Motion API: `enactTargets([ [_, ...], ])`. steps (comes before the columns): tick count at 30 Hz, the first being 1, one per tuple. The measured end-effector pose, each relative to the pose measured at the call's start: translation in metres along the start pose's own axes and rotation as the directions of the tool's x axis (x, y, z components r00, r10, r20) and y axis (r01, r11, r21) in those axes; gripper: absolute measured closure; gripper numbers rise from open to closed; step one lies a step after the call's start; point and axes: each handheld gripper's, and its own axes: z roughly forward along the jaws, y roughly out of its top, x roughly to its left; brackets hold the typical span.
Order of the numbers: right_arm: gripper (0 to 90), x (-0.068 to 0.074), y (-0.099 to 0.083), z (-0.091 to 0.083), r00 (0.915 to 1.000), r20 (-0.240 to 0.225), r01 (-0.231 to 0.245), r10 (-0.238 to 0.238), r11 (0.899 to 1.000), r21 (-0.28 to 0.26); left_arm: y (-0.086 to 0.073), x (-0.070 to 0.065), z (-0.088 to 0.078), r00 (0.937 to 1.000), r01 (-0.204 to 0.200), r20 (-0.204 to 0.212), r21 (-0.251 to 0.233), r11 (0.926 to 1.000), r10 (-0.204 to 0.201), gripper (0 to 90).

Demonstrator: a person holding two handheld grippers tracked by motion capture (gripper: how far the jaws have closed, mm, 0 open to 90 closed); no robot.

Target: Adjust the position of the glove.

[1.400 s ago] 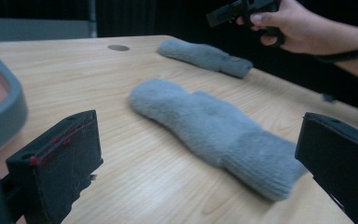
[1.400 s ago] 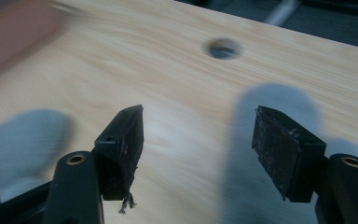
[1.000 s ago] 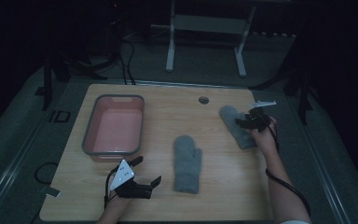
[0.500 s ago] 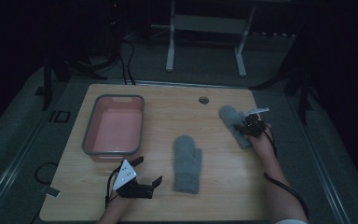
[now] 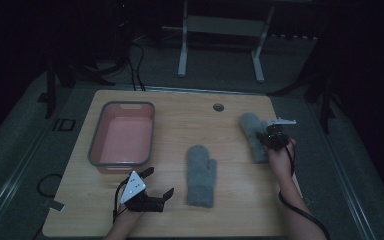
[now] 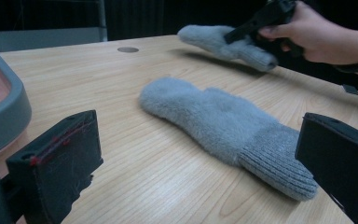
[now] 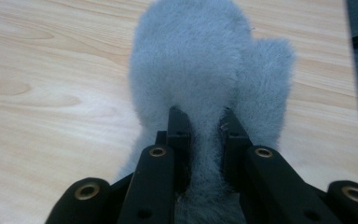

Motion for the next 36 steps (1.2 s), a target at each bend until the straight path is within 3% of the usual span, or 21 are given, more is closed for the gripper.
enactTargets([
  [5,79.1,0.016,-0.010,-0.027,0.9988,0.044,-0.023,0.023,1.000,-0.001,0.001,-0.001,0.000,1.0000,0.000,0.002,-0.002,1.0000,0.000,0.6],
  [7,79.0,0.020,-0.016,-0.038,0.9977,0.032,-0.059,0.060,0.998,-0.009,0.001,-0.002,-0.001,0.9999,0.002,-0.016,0.002,1.0000,-0.002,0.6],
  [11,78.9,0.026,-0.030,-0.058,0.9934,0.013,-0.114,0.114,0.993,-0.015,0.003,-0.005,-0.002,0.9999,-0.007,-0.011,-0.017,0.9998,0.007,0.6],
  [17,78.9,0.035,-0.055,-0.079,0.9893,0.016,-0.145,0.145,0.989,-0.011,0.003,-0.006,-0.002,1.0000,-0.005,-0.007,-0.012,0.9999,0.005,0.6],
  [21,78.4,0.039,-0.074,-0.085,0.9836,0.019,-0.180,0.180,0.984,0.011,0.003,-0.008,-0.002,1.0000,-0.008,-0.002,-0.011,0.9999,0.008,0.6],
  [27,78.1,0.047,-0.089,-0.086,0.9849,0.048,-0.168,0.166,0.986,0.026,0.002,-0.009,-0.001,1.0000,-0.009,0.003,-0.008,0.9999,0.009,0.6],
  [31,76.0,0.048,-0.103,-0.073,0.9842,0.048,-0.173,0.170,0.983,0.064,0.003,-0.009,-0.001,0.9999,-0.012,0.005,-0.008,0.9999,0.012,0.6],
  [36,71.8,0.051,-0.106,-0.070,0.9837,0.058,-0.173,0.170,0.984,0.048,0.003,-0.008,-0.002,1.0000,-0.005,0.002,-0.010,0.9999,0.005,0.6],
])
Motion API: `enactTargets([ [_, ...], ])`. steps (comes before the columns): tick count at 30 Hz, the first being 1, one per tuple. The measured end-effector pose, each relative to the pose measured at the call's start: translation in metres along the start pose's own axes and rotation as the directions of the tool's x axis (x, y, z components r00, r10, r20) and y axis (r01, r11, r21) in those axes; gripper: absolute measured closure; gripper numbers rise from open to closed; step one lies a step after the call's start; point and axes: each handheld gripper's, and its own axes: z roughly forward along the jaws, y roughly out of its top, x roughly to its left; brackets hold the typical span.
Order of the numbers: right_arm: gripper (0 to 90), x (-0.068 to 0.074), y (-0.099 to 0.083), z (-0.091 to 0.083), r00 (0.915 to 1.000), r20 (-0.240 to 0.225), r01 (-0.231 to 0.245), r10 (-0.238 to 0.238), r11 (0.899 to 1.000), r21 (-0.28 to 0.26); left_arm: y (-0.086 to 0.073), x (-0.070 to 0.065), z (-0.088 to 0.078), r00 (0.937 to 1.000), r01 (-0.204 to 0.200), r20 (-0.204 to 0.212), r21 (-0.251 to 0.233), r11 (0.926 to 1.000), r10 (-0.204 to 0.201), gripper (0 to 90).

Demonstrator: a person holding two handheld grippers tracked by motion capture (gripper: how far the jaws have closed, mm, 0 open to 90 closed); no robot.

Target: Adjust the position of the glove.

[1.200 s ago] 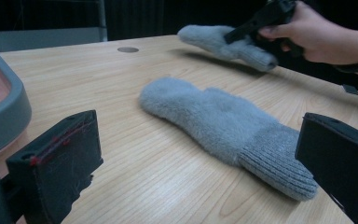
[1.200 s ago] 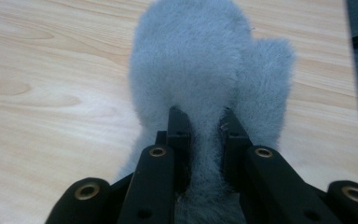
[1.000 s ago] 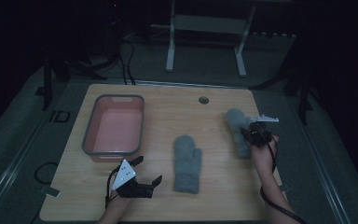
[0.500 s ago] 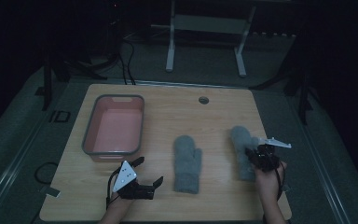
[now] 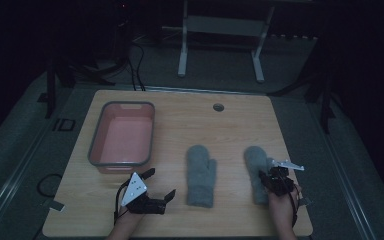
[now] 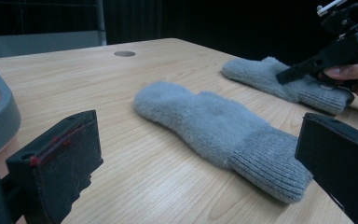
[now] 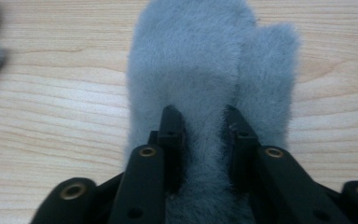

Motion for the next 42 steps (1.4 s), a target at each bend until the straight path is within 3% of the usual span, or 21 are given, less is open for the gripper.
enactTargets([
  [4,64.9,0.000,0.001,-0.001,0.9998,-0.014,0.012,-0.012,1.000,-0.003,0.000,0.000,0.000,1.0000,0.001,0.001,0.003,1.0000,-0.001,0.6],
  [5,57.5,-0.001,0.003,-0.004,0.9989,-0.042,0.021,-0.021,1.000,-0.009,0.000,0.000,0.000,1.0000,0.001,0.002,0.002,1.0000,-0.001,0.6],
  [8,43.1,-0.003,0.007,-0.006,0.9957,-0.054,0.074,-0.075,0.997,-0.021,0.000,0.000,0.000,1.0000,0.003,0.005,0.002,1.0000,-0.003,0.6],
  [13,42.0,-0.009,0.011,-0.005,0.9821,-0.089,0.165,-0.166,0.986,-0.020,0.000,0.001,0.000,0.9999,0.007,0.008,0.004,1.0000,-0.007,0.6],
  [15,42.2,-0.012,0.011,-0.004,0.9767,-0.079,0.198,-0.199,0.980,-0.024,0.000,0.001,0.001,0.9999,0.008,0.009,0.004,1.0000,-0.008,0.6],
  [19,43.0,-0.017,0.007,-0.001,0.9773,-0.098,0.187,-0.188,0.982,-0.022,0.000,0.001,0.001,0.9999,0.010,0.011,0.003,0.9999,-0.010,0.6],
  [23,45.2,-0.017,-0.001,0.003,0.9665,-0.098,0.236,-0.237,0.971,-0.031,-0.001,0.001,0.001,0.9999,0.009,0.013,0.004,1.0000,-0.009,0.6],
  [27,56.7,-0.015,-0.004,0.004,0.9737,-0.091,0.205,-0.209,0.977,-0.050,-0.001,0.002,0.001,0.9999,0.012,0.011,0.002,0.9999,-0.012,0.6],
  [30,63.5,-0.013,-0.006,0.005,0.9710,-0.094,0.215,-0.220,0.975,-0.061,-0.001,0.002,0.002,0.9999,0.009,0.012,0.007,0.9999,-0.009,0.6],
  [32,75.6,-0.010,-0.006,0.003,0.9826,-0.078,0.165,-0.169,0.985,-0.053,-0.001,0.002,0.002,0.9999,0.005,0.013,0.007,1.0000,-0.005,0.6],
  [35,78.6,-0.007,-0.005,0.002,0.9876,-0.056,0.144,-0.147,0.988,-0.052,-0.001,0.002,0.002,0.9999,0.008,0.012,0.009,0.9999,-0.009,0.6],
  [37,79.9,-0.002,-0.002,-0.002,0.9939,-0.036,0.102,-0.104,0.993,-0.057,-0.001,0.002,0.002,0.9999,0.005,0.009,0.008,1.0000,-0.005,0.6],
  [42,80.0,0.008,0.004,-0.010,0.9968,-0.010,0.078,-0.079,0.995,-0.067,-0.001,0.003,0.001,1.0000,0.006,0.007,0.009,0.9999,-0.006,0.6],
])
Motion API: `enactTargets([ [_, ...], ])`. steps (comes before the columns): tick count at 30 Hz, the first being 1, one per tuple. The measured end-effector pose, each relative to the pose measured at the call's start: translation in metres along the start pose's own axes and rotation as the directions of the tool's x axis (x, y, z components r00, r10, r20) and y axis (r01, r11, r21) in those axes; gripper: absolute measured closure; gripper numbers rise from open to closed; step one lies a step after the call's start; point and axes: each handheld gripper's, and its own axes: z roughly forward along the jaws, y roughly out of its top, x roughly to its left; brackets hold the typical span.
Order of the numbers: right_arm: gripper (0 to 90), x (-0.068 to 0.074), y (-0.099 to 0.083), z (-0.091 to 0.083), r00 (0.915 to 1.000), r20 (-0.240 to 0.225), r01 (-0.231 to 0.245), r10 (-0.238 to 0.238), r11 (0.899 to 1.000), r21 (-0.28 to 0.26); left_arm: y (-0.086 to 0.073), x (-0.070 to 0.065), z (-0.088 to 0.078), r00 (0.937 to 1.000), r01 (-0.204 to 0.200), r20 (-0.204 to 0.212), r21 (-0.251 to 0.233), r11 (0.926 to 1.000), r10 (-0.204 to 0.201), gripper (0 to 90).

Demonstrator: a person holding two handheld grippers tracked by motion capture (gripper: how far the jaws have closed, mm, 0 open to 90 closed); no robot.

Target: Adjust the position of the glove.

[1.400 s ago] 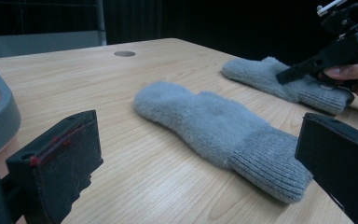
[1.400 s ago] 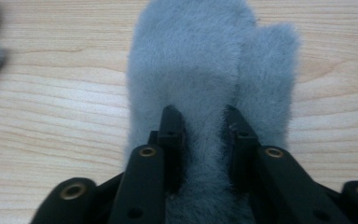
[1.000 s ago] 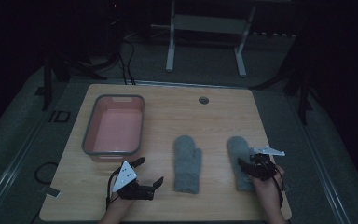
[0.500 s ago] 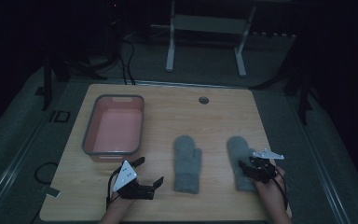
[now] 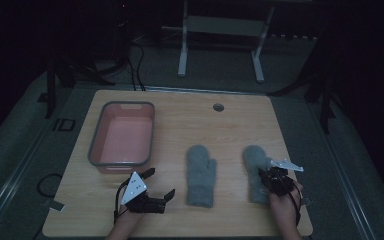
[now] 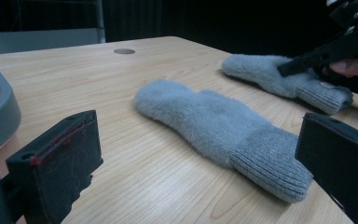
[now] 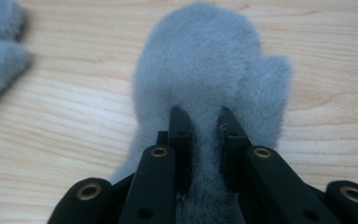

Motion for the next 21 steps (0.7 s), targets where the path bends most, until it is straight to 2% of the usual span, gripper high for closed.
enactTargets([
  [5,80.0,0.008,0.006,-0.005,0.9990,-0.003,-0.044,0.044,0.999,-0.001,0.000,-0.001,0.000,1.0000,-0.001,0.003,-0.001,1.0000,0.001,0.6],
  [6,80.0,0.015,0.011,-0.009,0.9976,-0.002,-0.070,0.070,0.998,-0.009,0.000,-0.001,0.001,1.0000,-0.001,0.004,-0.001,1.0000,0.001,0.6],
  [15,80.1,0.039,0.028,-0.023,0.9953,-0.019,-0.095,0.094,0.994,-0.050,0.000,0.000,0.001,1.0000,0.001,0.004,-0.002,1.0000,-0.001,0.6],
  [21,80.1,0.059,0.035,-0.031,0.9911,-0.058,-0.124,0.120,0.990,-0.066,0.001,-0.001,0.004,0.9999,-0.008,0.012,-0.004,1.0000,0.008,0.6],
])
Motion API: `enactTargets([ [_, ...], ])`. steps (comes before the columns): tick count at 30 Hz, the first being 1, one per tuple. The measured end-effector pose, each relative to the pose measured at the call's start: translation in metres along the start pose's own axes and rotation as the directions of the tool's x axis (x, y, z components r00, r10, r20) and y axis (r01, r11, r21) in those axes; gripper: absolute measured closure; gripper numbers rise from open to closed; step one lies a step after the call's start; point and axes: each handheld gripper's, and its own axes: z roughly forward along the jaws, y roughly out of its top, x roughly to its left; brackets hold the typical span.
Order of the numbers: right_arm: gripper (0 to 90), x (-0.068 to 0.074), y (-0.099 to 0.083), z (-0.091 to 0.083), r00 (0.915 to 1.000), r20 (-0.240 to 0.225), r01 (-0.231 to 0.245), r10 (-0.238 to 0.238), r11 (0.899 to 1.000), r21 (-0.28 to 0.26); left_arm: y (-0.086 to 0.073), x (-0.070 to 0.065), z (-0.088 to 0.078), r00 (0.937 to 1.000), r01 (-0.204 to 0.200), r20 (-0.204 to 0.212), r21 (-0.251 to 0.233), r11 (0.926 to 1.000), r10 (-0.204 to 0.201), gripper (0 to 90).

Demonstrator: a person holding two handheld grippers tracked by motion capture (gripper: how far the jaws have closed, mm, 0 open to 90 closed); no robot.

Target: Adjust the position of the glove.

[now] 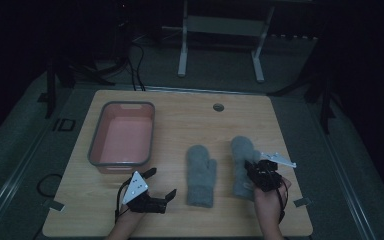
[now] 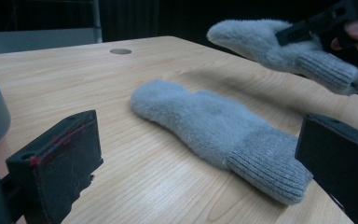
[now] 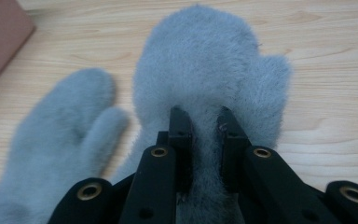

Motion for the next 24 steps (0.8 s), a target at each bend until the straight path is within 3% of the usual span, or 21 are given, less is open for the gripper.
enactTargets([
  [11,80.0,0.038,0.003,-0.002,0.9987,-0.047,-0.022,0.022,1.000,-0.013,0.002,0.005,0.003,1.0000,0.009,0.004,-0.011,0.9999,-0.009,0.6],
  [15,80.0,0.058,0.002,0.002,0.9965,-0.081,-0.022,0.021,1.000,-0.012,0.003,0.006,0.004,0.9999,0.014,0.002,-0.013,0.9998,-0.014,0.6],
  [17,79.9,0.070,0.000,0.006,0.9953,-0.096,-0.007,0.006,1.000,-0.002,0.003,0.007,0.004,0.9998,0.021,0.001,-0.014,0.9997,-0.021,0.6],
  [24,79.8,0.100,-0.003,0.016,0.9891,-0.145,-0.022,0.027,0.999,0.036,0.003,0.006,0.005,0.9997,0.021,0.010,-0.015,0.9997,-0.021,0.6],
])
